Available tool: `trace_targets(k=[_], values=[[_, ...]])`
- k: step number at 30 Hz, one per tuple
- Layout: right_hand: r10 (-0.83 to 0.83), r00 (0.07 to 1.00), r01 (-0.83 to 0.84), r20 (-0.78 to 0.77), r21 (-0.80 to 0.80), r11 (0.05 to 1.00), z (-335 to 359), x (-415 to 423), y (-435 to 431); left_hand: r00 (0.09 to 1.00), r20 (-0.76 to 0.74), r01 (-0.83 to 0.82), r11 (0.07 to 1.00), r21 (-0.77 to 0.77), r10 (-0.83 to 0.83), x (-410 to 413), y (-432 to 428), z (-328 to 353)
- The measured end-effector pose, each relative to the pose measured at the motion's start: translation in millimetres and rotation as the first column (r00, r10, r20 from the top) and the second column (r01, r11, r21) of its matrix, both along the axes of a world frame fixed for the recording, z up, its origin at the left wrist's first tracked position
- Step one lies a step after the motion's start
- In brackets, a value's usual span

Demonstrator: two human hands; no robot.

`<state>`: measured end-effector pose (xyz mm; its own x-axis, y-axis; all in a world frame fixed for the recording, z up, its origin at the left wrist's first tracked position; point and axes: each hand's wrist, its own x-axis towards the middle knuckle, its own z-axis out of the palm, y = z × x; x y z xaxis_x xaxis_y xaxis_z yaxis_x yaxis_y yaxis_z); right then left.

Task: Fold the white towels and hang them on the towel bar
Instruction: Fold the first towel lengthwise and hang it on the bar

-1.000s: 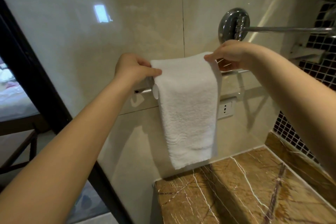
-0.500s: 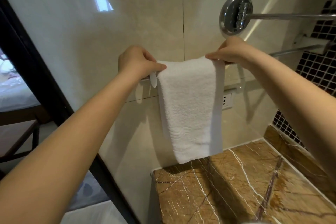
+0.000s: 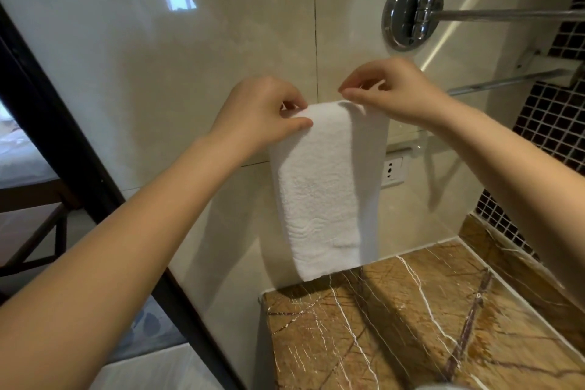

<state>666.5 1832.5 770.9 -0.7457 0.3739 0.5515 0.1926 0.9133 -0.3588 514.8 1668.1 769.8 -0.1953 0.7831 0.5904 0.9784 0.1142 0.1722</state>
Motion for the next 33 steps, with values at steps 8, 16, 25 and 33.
trace_targets(k=[8, 16, 25, 33], values=[[0.051, 0.999, -0.049, -0.008, 0.121, 0.991, -17.3, -2.6, -5.8, 0.994, -0.106, 0.015, 0.999, 0.039, -0.011, -0.3, 2.1, -7.8], [-0.213, 0.697, 0.148, -0.685, -0.153, 0.977, -77.4, 11.8, -20.1, 0.992, 0.129, -0.071, 0.815, 0.575, -0.005, 25.9, -42.3, -77.6], [-0.316, 0.781, -0.148, -0.539, -0.651, 0.745, -119.8, 10.1, -8.5, 0.754, 0.646, -0.199, 0.895, 0.399, -0.12, 13.7, -24.4, -120.4], [-0.258, 0.749, -0.394, -0.611, -0.722, 0.568, -117.9, 6.1, -0.6, 0.666, 0.701, -0.114, 0.894, 0.433, -0.254, 10.6, -5.7, -108.3]])
